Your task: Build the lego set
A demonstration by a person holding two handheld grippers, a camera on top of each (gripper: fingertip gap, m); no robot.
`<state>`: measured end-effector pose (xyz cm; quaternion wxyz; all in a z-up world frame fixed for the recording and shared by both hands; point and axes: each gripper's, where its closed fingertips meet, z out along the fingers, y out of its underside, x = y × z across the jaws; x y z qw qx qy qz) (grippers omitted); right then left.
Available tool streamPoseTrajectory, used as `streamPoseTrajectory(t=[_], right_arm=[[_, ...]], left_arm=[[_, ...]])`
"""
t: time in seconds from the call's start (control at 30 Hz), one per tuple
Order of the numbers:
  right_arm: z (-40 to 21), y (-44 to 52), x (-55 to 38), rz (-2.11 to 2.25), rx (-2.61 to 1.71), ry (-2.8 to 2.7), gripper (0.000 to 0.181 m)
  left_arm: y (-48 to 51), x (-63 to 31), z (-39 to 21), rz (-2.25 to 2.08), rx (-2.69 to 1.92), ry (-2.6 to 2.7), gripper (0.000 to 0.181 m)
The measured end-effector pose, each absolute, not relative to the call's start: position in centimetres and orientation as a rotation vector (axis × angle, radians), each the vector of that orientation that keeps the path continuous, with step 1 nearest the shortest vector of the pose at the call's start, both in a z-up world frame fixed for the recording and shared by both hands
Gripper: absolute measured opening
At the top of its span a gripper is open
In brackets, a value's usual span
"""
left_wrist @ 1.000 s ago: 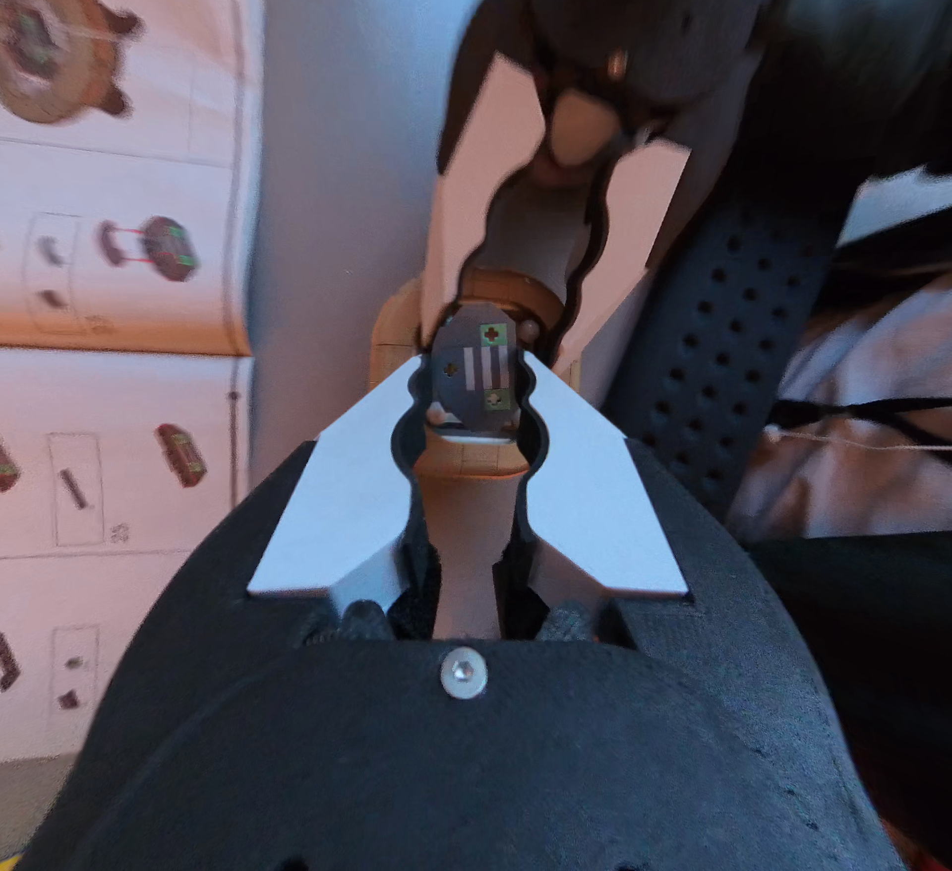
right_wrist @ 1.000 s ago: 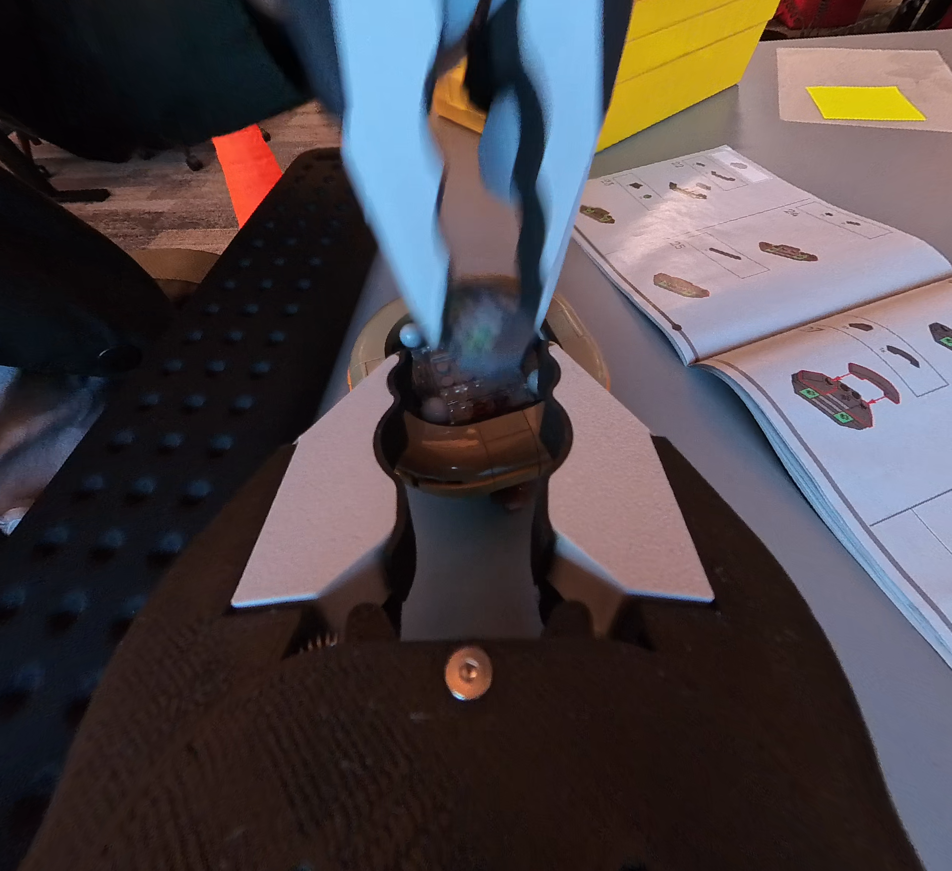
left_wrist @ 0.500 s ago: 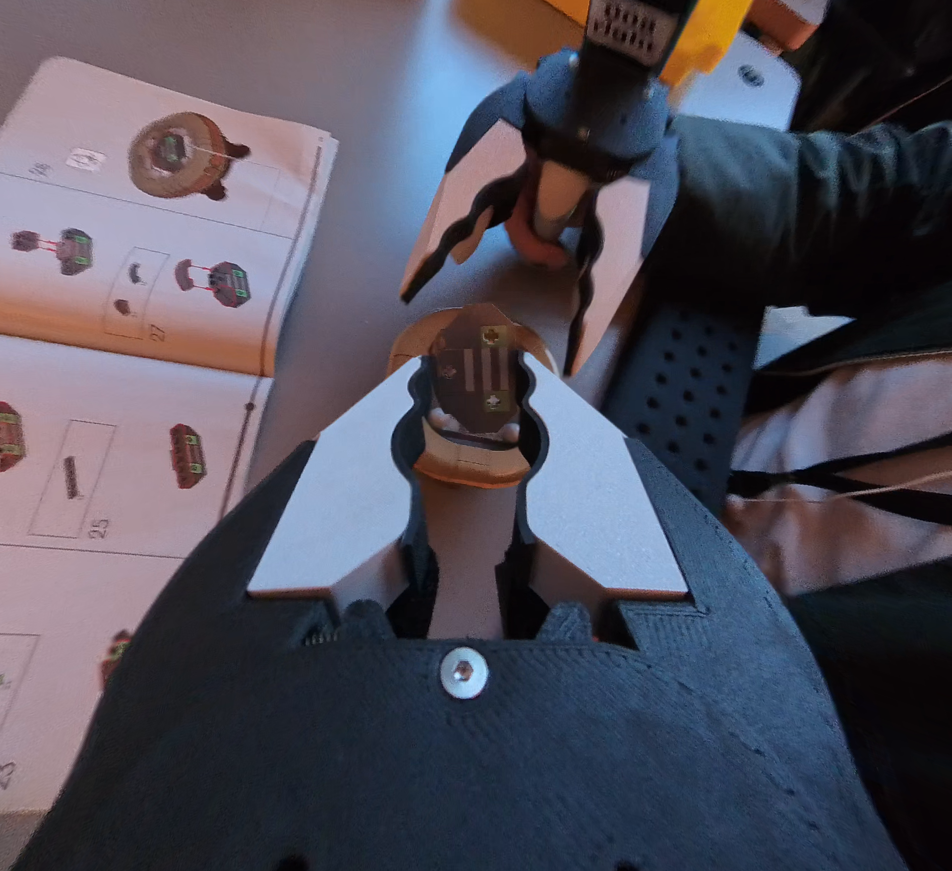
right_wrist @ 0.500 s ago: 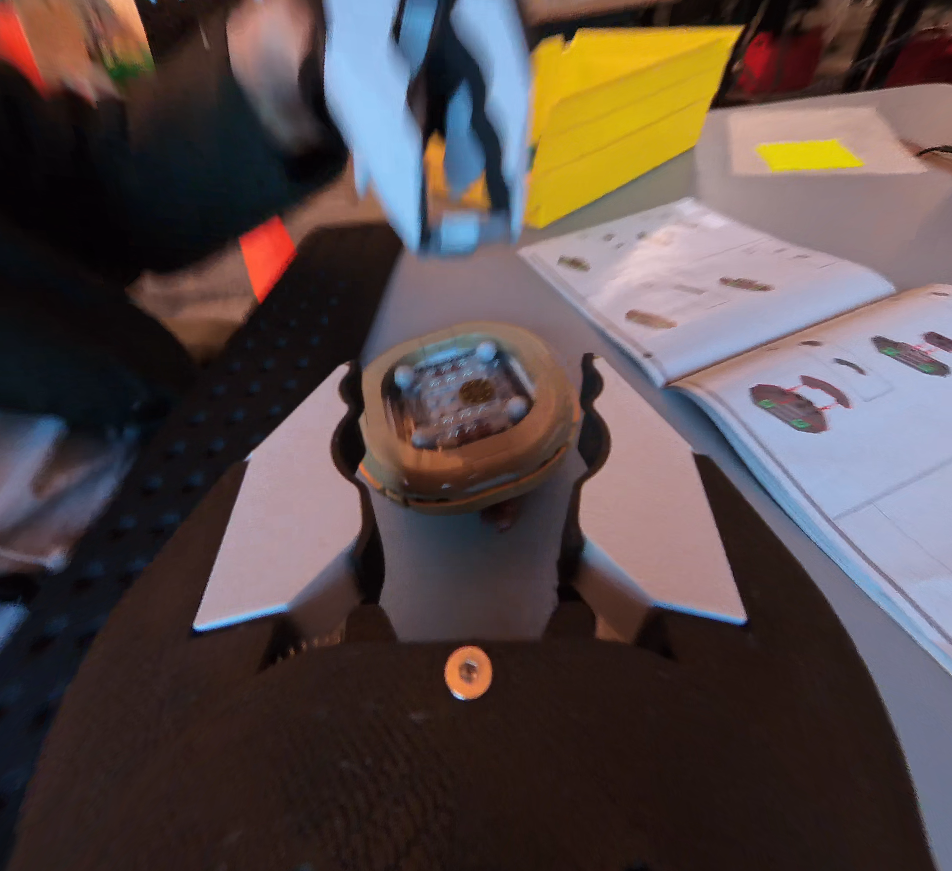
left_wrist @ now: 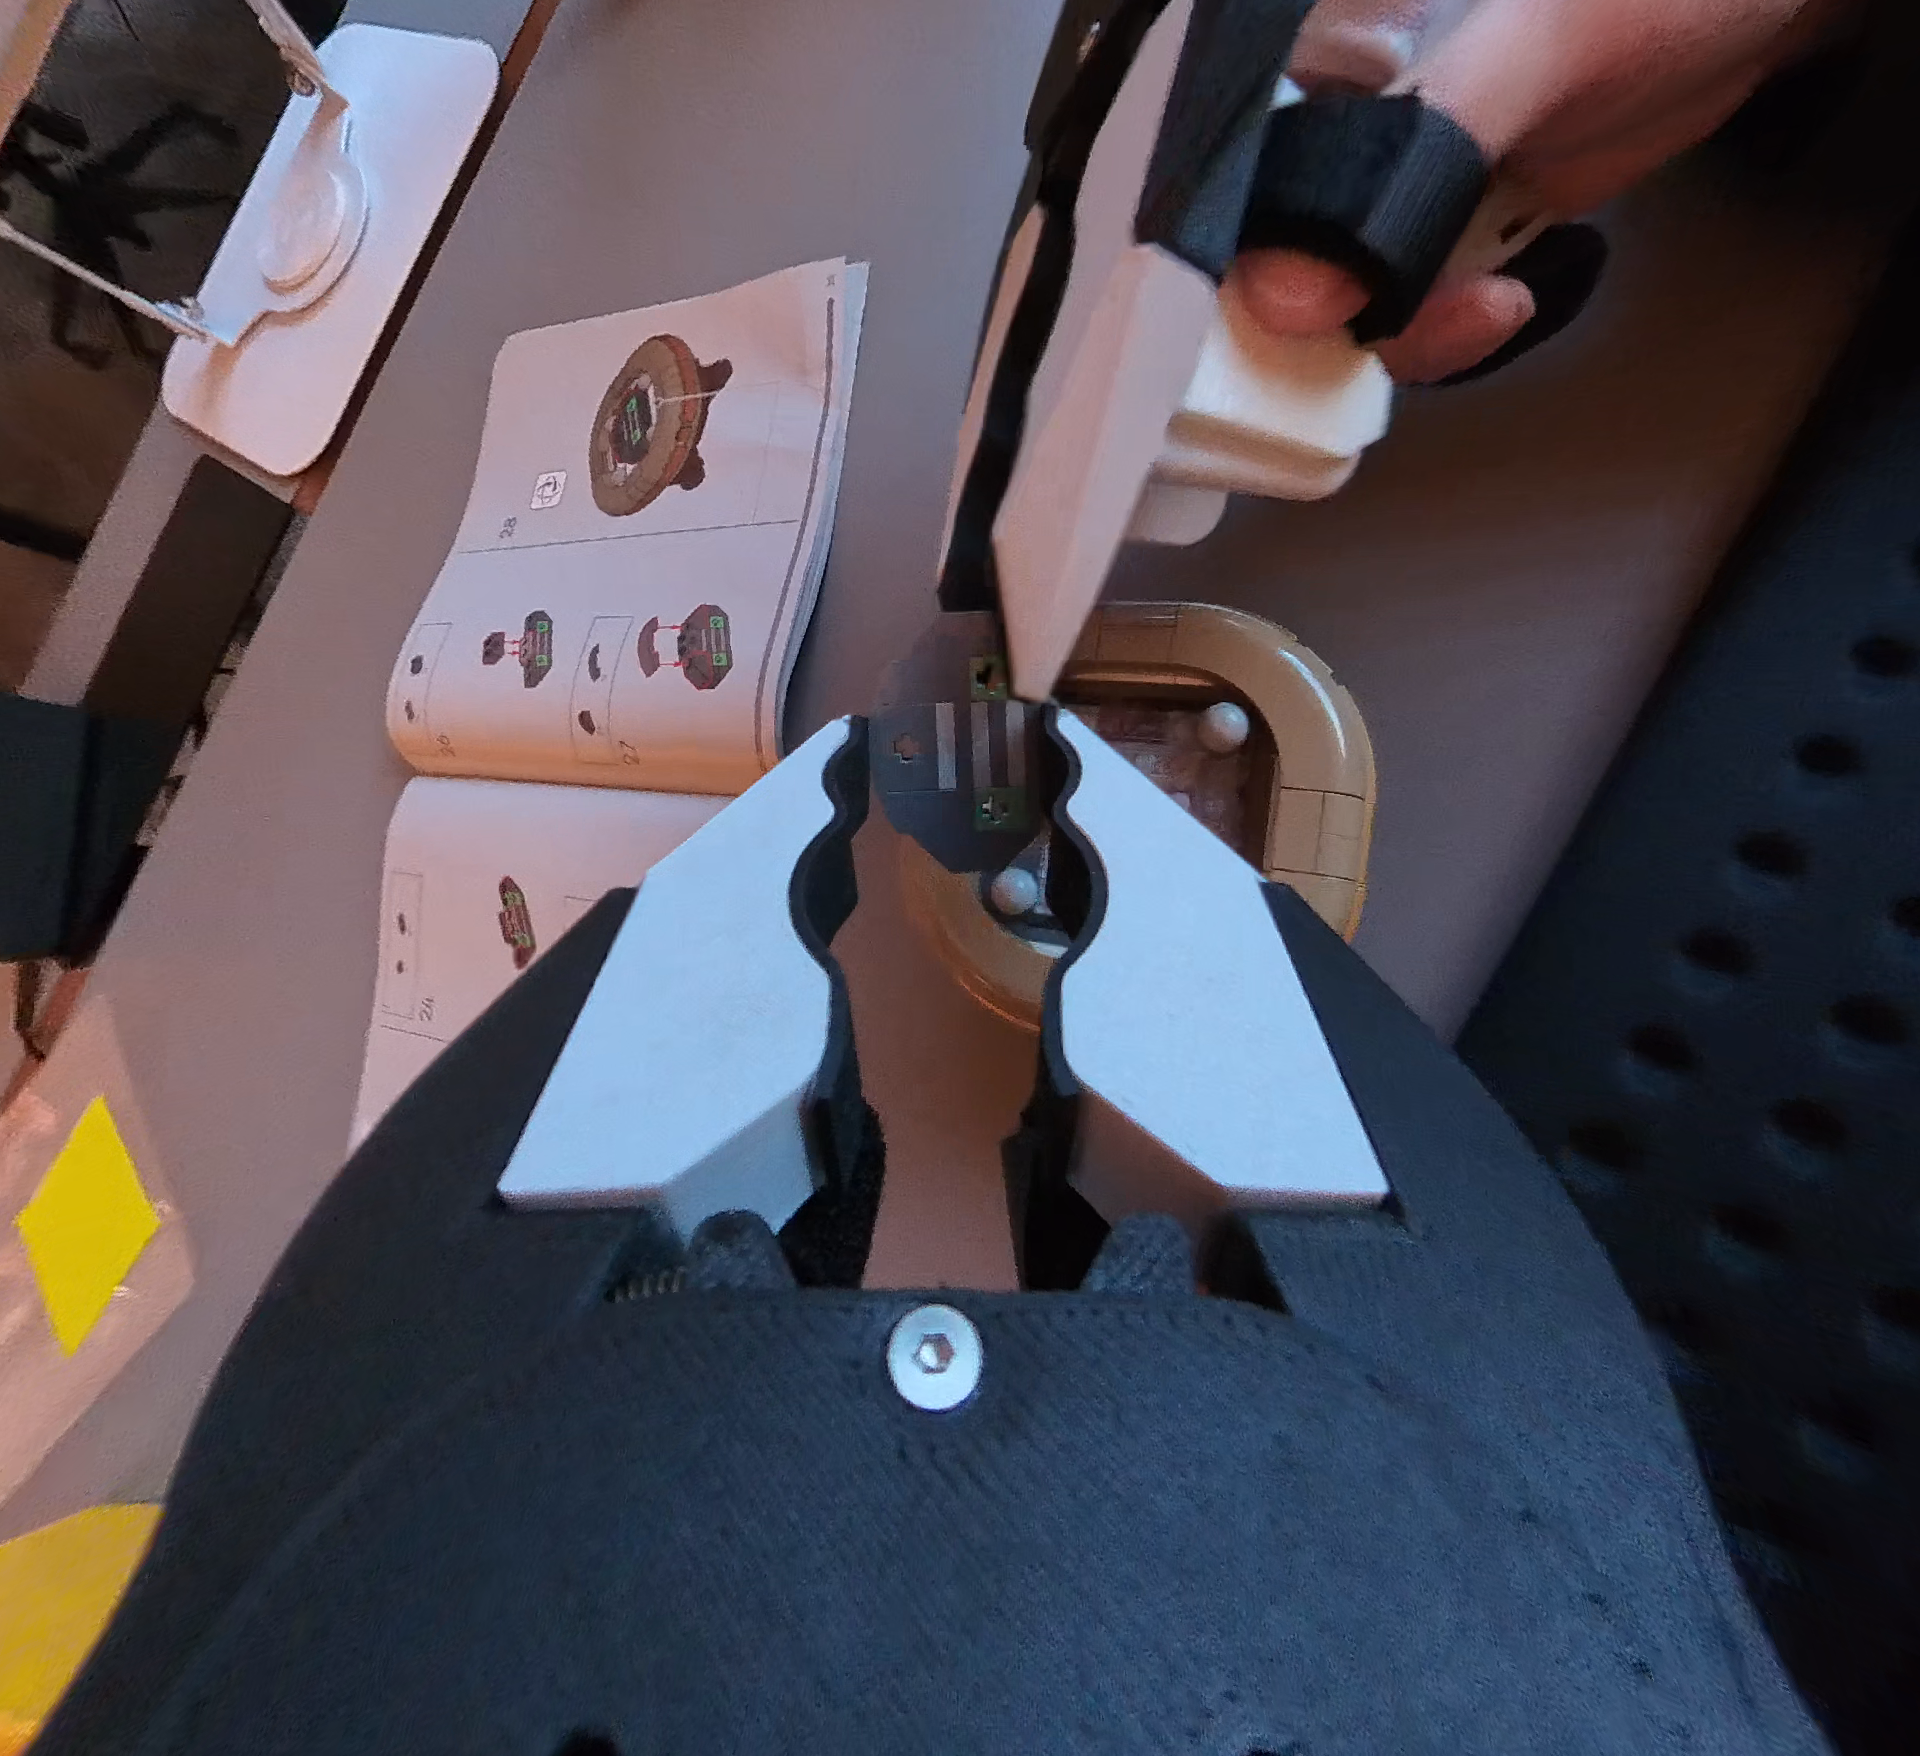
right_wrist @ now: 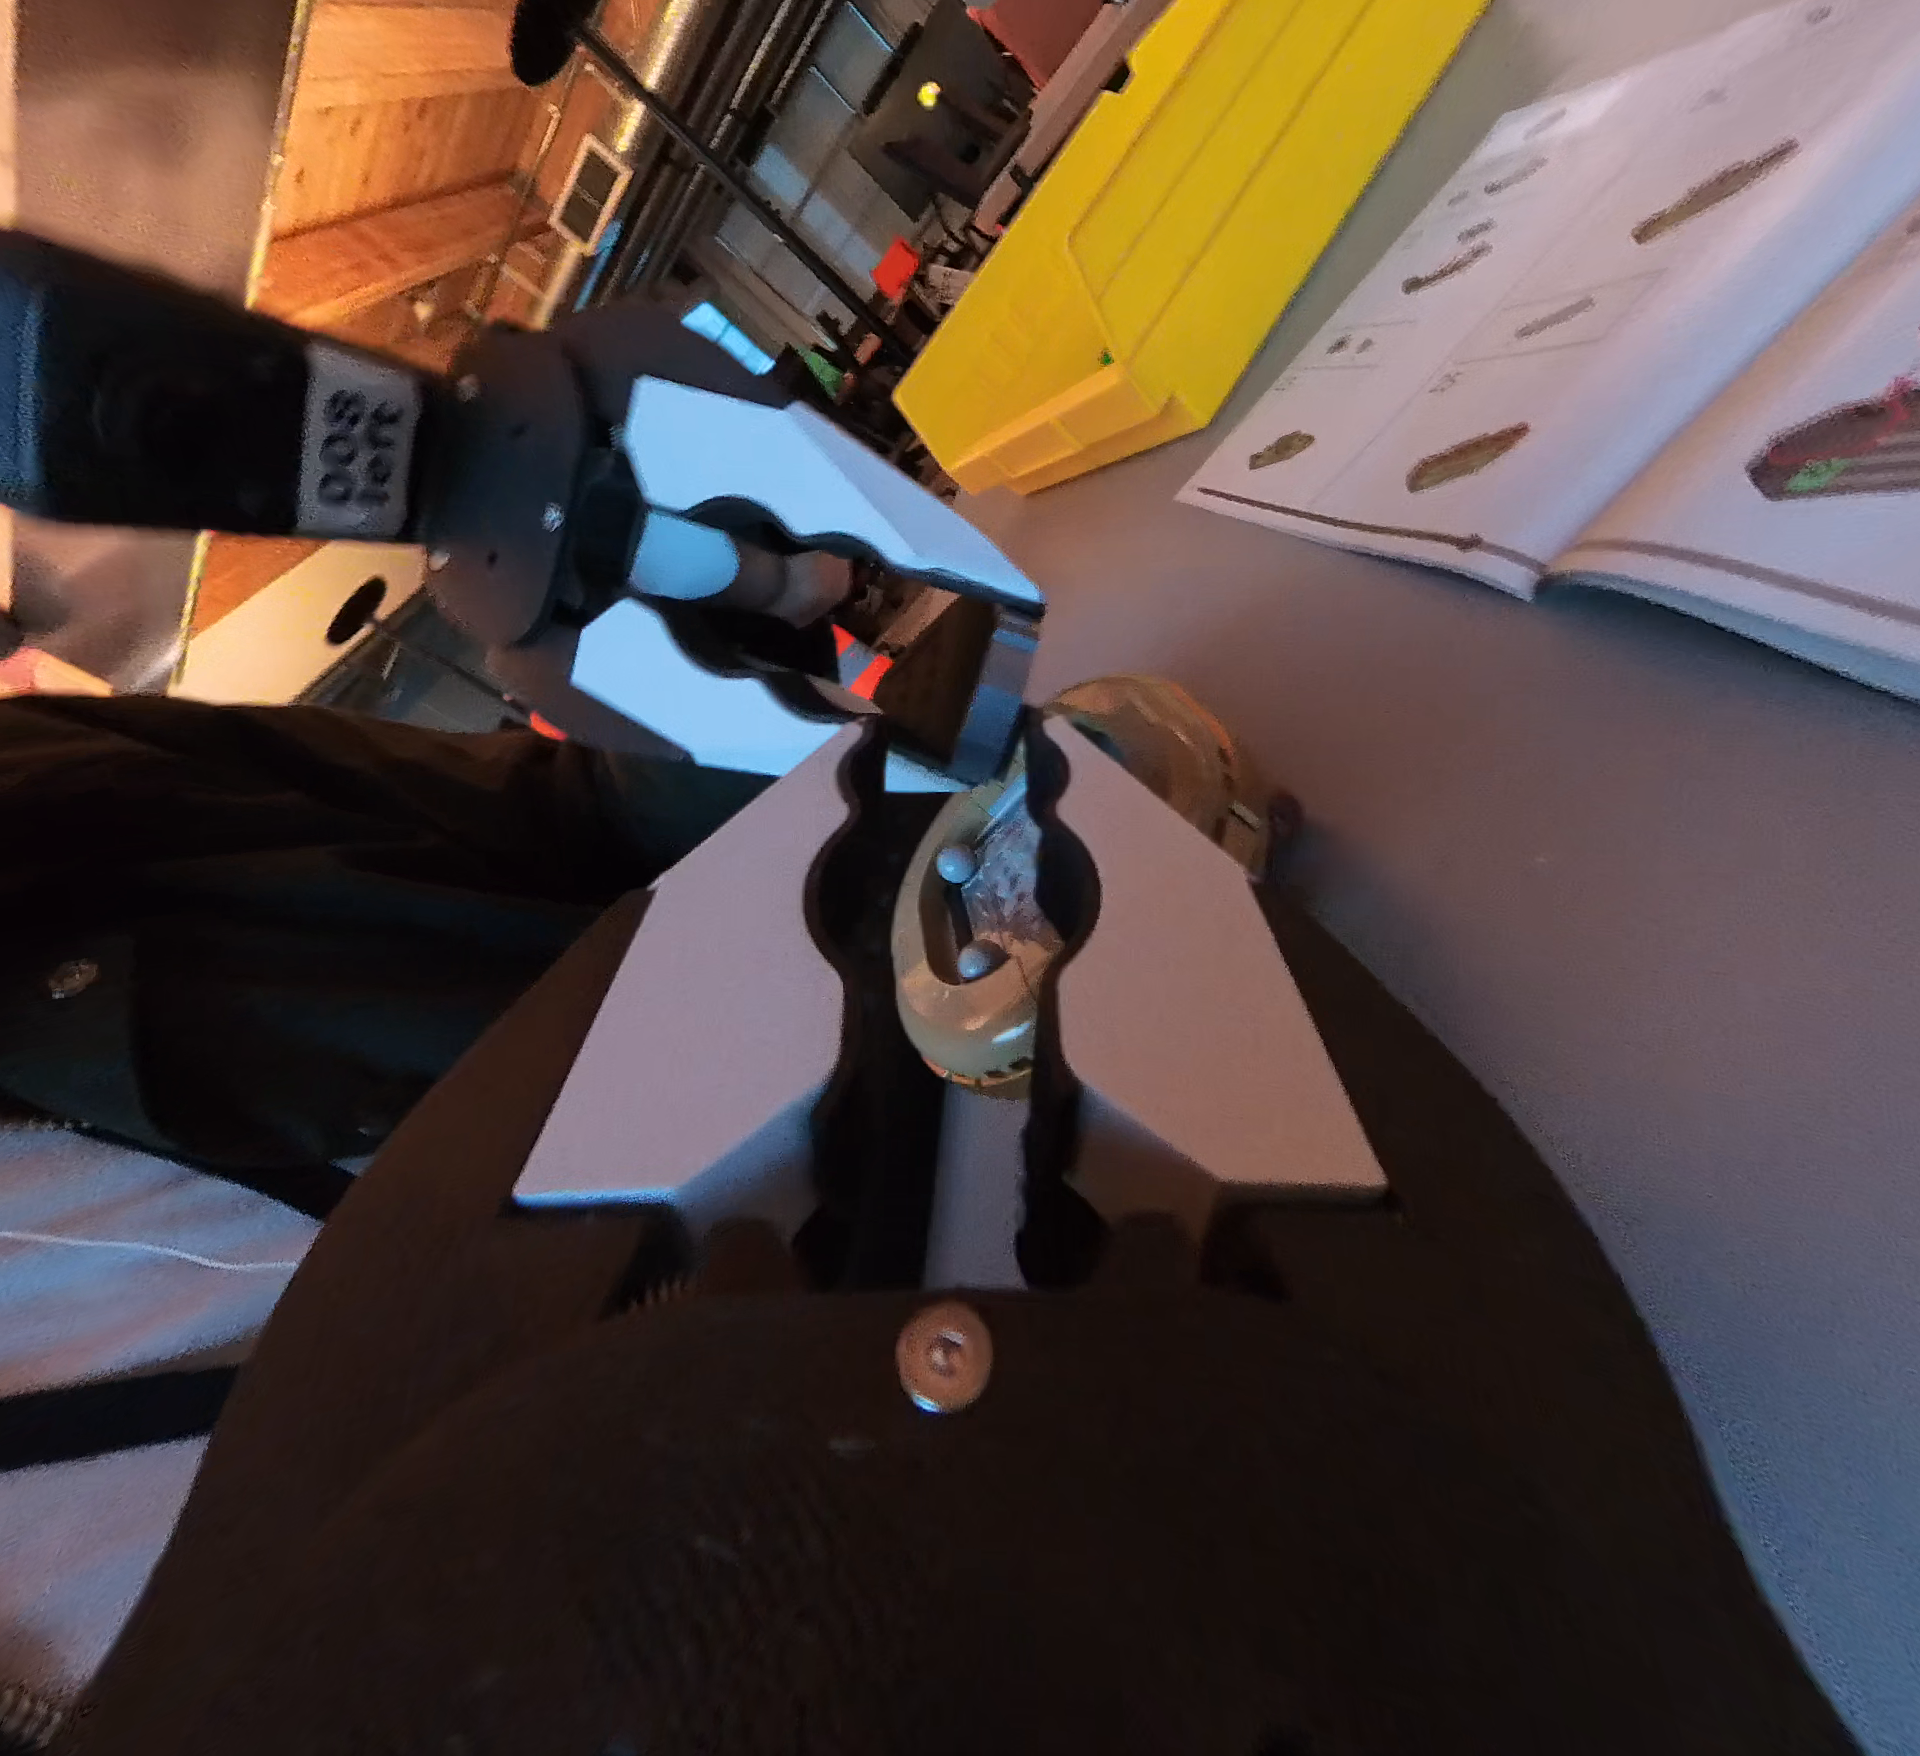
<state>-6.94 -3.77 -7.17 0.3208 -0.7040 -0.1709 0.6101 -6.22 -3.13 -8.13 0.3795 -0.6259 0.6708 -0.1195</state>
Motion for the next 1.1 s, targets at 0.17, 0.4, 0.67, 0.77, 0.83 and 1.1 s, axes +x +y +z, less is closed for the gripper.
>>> streamPoseTrajectory(t=[0.17, 0.4, 0.67, 0.77, 0.83, 1.1], right_arm=[[-7.1, -3.3, -6.0, 1.665, -1.867, -0.366, 0.006], [-1.7, 1.5, 5.3, 1.056, -1.539, -0.155, 0.006], [-3.1, 3.2, 11.2, 1.061, -1.549, 0.11, 0.006], [-3.3, 3.2, 11.1, 1.039, -1.564, 0.095, 0.006], [-3.4, 3.2, 11.1, 1.048, -1.564, 0.101, 0.006], [-2.4, 2.8, 12.9, 1.022, -1.503, 0.117, 0.007]], left_arm=[[-3.2, -5.6, -6.6, -0.253, -1.499, 1.637, 0.036], [-2.2, -8.4, -4.7, -0.571, -1.647, 1.361, 0.08], [-4.7, -11.3, -9.6, -0.777, -1.805, 1.414, 0.09], [-5.5, -10.6, -10.5, -0.804, -1.805, 1.44, 0.089], [-5.6, -10.0, -11.3, -0.775, -1.821, 1.465, 0.086], [-5.9, -5.3, -11.2, -0.736, -1.742, 1.604, 0.082]])
